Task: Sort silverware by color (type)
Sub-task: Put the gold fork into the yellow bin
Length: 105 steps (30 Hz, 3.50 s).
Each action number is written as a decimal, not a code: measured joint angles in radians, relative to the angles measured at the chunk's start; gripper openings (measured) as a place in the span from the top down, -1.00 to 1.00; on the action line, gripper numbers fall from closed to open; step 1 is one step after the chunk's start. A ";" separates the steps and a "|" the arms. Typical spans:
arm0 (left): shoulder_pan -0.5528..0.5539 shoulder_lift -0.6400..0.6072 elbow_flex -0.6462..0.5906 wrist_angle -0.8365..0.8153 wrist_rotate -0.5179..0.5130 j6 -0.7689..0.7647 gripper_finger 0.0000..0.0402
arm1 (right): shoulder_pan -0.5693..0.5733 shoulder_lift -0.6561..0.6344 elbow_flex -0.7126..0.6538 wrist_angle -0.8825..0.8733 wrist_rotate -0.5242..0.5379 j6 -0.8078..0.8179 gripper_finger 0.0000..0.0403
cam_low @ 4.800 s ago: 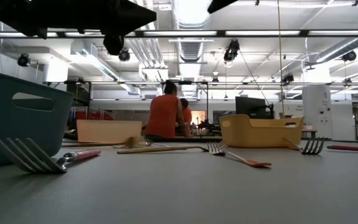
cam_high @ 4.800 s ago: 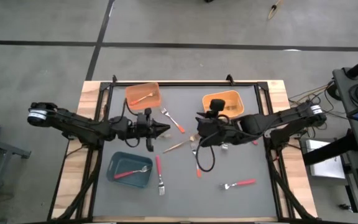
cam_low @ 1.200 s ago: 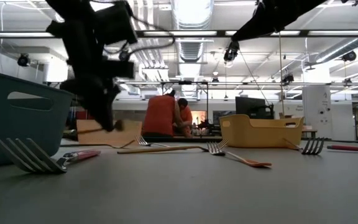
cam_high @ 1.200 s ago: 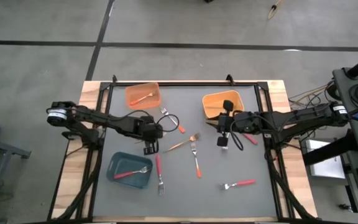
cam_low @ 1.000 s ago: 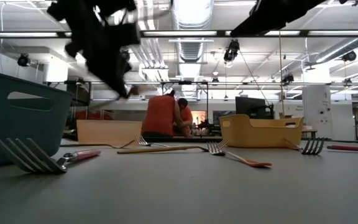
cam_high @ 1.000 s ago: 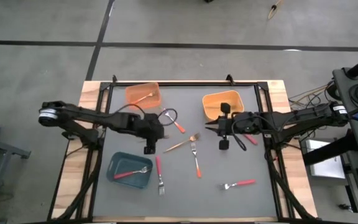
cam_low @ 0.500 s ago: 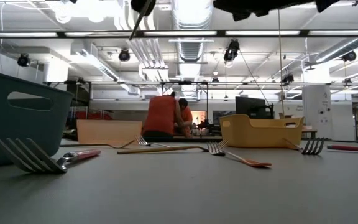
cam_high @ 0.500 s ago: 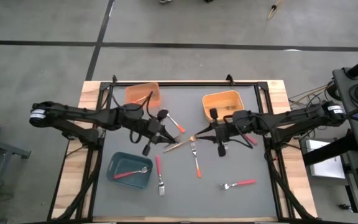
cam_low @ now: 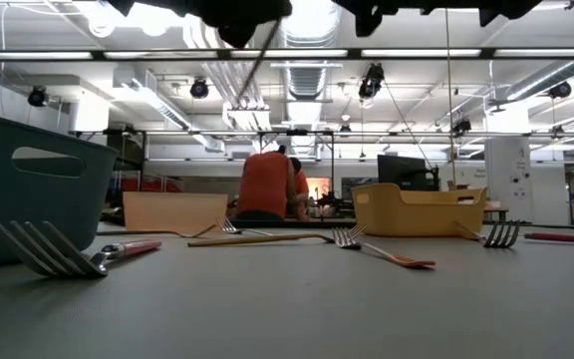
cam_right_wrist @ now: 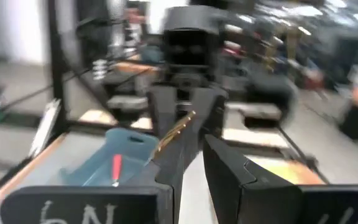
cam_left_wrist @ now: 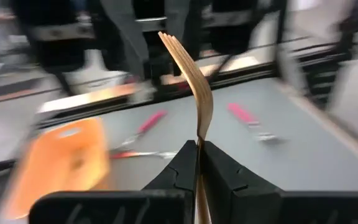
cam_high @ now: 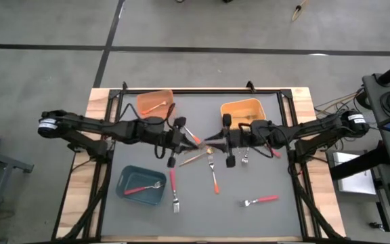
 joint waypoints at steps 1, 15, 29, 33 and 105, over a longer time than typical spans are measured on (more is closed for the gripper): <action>0.000 -0.008 0.000 -0.010 -0.045 0.007 1.00 | -0.004 -0.003 0.003 -0.008 0.019 0.033 0.73; -0.001 -0.044 0.002 -0.030 -0.311 -0.021 1.00 | -0.022 -0.030 0.005 -0.072 0.129 0.150 0.15; -0.001 0.078 0.002 0.160 -0.393 -0.098 1.00 | -0.038 -0.016 0.005 -0.043 0.243 0.206 -0.01; -0.001 0.100 0.002 0.209 -0.394 -0.099 1.00 | -0.038 -0.016 0.005 -0.041 0.234 0.207 -0.01; -0.005 0.245 0.004 0.331 -0.745 -0.063 0.53 | -0.040 0.145 0.011 0.201 0.490 0.188 0.96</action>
